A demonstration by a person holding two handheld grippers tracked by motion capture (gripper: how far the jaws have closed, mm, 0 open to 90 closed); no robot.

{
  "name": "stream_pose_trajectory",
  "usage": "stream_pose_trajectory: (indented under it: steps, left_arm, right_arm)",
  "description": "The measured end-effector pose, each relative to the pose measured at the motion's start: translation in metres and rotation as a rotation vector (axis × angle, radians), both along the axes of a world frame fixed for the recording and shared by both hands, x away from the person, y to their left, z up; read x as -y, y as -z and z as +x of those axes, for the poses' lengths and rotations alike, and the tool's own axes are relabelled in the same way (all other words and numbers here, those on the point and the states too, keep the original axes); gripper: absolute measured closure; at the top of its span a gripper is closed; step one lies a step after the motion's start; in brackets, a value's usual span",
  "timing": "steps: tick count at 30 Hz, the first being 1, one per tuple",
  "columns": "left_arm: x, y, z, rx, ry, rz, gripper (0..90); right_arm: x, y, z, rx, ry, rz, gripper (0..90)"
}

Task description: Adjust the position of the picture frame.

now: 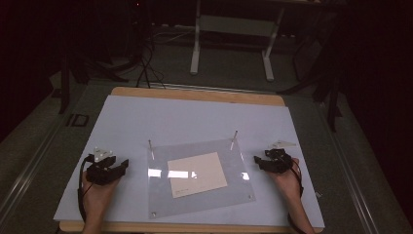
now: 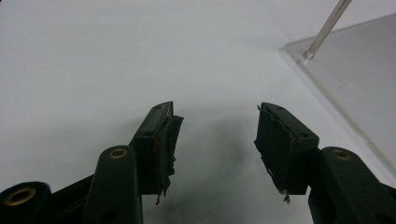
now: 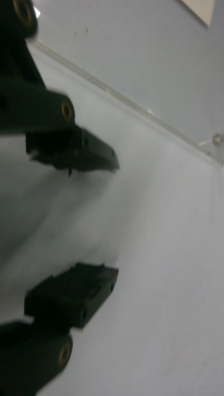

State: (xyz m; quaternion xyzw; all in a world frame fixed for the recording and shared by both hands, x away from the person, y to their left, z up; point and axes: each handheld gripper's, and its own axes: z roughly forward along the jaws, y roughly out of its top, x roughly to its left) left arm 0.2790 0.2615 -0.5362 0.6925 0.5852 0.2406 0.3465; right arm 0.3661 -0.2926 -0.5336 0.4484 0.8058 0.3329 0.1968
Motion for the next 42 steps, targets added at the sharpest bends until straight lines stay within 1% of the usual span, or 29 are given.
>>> stream_pose_trajectory:
  steps: [1,3,4,5,9,12,13,14,15,16,17,19,20,21,23,24,25,29,30,32,34,35,36,37,38,40,41,42]
  left_arm:
    - [-0.001,0.000,0.000,0.000,0.001,-0.012,46.2]
    - [-0.001,0.000,0.002,0.001,0.002,-0.036,46.1]
    - [-0.001,0.000,0.002,0.001,0.002,-0.036,46.1]
    - [-0.002,0.000,0.002,-0.004,0.008,-0.047,46.1]
    - [0.000,0.000,0.003,-0.014,0.023,-0.066,46.6]
    - [0.002,-0.001,0.003,-0.015,0.029,-0.056,47.7]
    - [0.006,-0.004,0.005,-0.007,0.051,-0.057,48.9]
    - [0.006,-0.004,0.005,-0.007,0.051,-0.057,49.0]
    - [0.009,-0.006,0.007,-0.003,0.076,-0.068,49.6]
    - [0.009,-0.006,0.007,-0.003,0.076,-0.068,50.2]
    - [0.013,-0.008,0.008,0.004,0.097,-0.073,51.6]
    - [0.017,-0.011,0.010,0.004,0.125,-0.076,54.5]
    - [0.017,-0.011,0.010,0.004,0.125,-0.076,56.4]
    - [0.019,-0.013,0.012,0.007,0.139,-0.082,56.9]
    - [0.020,-0.014,0.013,0.012,0.140,-0.089,57.4]
    - [0.021,-0.015,0.014,0.013,0.150,-0.098,57.6]
    - [0.021,-0.015,0.016,0.015,0.152,-0.097,58.4]
    - [0.024,-0.016,0.021,0.011,0.170,-0.074,59.8]
    - [0.026,-0.016,0.023,0.011,0.182,-0.067,59.9]
    - [0.028,-0.015,0.027,0.009,0.215,-0.071,58.8]
    - [0.031,-0.013,0.032,0.006,0.222,-0.056,57.7]
    - [0.032,-0.013,0.035,0.008,0.224,-0.066,57.7]
    - [0.032,-0.012,0.037,0.013,0.224,-0.086,57.9]
    - [0.032,-0.011,0.039,0.012,0.226,-0.101,60.1]
    - [0.032,-0.010,0.043,-0.004,0.240,-0.110,63.5]
    - [0.035,-0.010,0.047,-0.011,0.235,-0.073,65.8]
    - [0.037,-0.010,0.049,-0.012,0.235,-0.067,65.9]
    - [0.038,-0.011,0.052,-0.010,0.236,-0.073,65.9]
  right_arm:
    - [-0.002,0.000,-0.001,0.006,-0.010,-0.004,47.5]
    - [-0.005,-0.001,-0.002,0.000,-0.029,-0.009,51.9]
    - [-0.005,-0.001,-0.002,0.000,-0.029,-0.009,51.9]
    - [-0.007,-0.001,-0.003,0.005,-0.037,-0.008,52.2]
    - [-0.006,-0.003,-0.003,-0.008,-0.038,0.025,56.1]
    - [-0.005,-0.004,-0.003,0.000,-0.043,0.031,58.3]
    - [-0.006,-0.006,-0.003,0.006,-0.053,0.048,59.9]
    - [-0.006,-0.006,-0.003,0.006,-0.053,0.048,59.9]
    - [-0.007,-0.009,-0.002,0.014,-0.065,0.061,59.7]
    - [-0.007,-0.009,-0.002,0.014,-0.065,0.061,59.7]
    - [-0.009,-0.012,0.000,0.020,-0.069,0.076,58.0]
    - [-0.012,-0.016,0.001,0.034,-0.075,0.088,57.8]
    - [-0.012,-0.016,0.001,0.034,-0.075,0.088,57.8]
    - [-0.016,-0.019,0.004,0.046,-0.084,0.102,57.5]
    - [-0.018,-0.021,0.005,0.050,-0.085,0.103,57.7]
    - [-0.020,-0.022,0.007,0.053,-0.086,0.102,59.1]
    - [-0.022,-0.024,0.010,0.050,-0.097,0.115,60.8]
    - [-0.029,-0.026,0.021,0.058,-0.113,0.104,64.0]
    - [-0.031,-0.027,0.024,0.056,-0.122,0.107,64.6]
    - [-0.036,-0.027,0.029,0.064,-0.137,0.101,65.4]
    - [-0.040,-0.027,0.035,0.065,-0.158,0.108,66.4]
    - [-0.043,-0.027,0.038,0.068,-0.164,0.110,67.0]
    - [-0.045,-0.027,0.041,0.067,-0.166,0.117,68.6]
    - [-0.048,-0.026,0.045,0.064,-0.176,0.128,69.1]
    - [-0.050,-0.026,0.047,0.065,-0.177,0.131,69.8]
    - [-0.055,-0.025,0.053,0.058,-0.185,0.139,71.6]
    - [-0.057,-0.025,0.055,0.056,-0.187,0.142,72.0]
    - [-0.060,-0.024,0.057,0.055,-0.188,0.142,72.2]
